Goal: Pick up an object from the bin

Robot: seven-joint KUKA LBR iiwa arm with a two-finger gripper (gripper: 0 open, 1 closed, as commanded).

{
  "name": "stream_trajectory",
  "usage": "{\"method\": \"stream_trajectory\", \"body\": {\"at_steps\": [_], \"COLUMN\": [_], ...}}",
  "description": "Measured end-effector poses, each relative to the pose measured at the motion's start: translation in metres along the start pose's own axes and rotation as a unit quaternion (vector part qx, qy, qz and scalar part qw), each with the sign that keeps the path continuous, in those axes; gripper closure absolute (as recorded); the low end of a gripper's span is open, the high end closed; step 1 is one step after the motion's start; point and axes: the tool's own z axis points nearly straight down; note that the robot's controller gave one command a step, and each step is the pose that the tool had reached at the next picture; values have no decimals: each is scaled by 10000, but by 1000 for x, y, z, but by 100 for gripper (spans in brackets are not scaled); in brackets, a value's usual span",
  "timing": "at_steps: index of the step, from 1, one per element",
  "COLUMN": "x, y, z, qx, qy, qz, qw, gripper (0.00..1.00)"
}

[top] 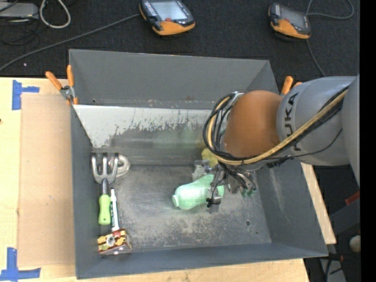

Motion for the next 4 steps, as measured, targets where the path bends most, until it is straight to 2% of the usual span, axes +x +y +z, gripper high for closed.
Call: {"method": "stream_trajectory", "body": {"at_steps": [4], "x": [0], "y": [0], "z": [0], "qx": [-1], "qy": [0], "qz": [3], "qw": [10000], "gripper": [100]}}
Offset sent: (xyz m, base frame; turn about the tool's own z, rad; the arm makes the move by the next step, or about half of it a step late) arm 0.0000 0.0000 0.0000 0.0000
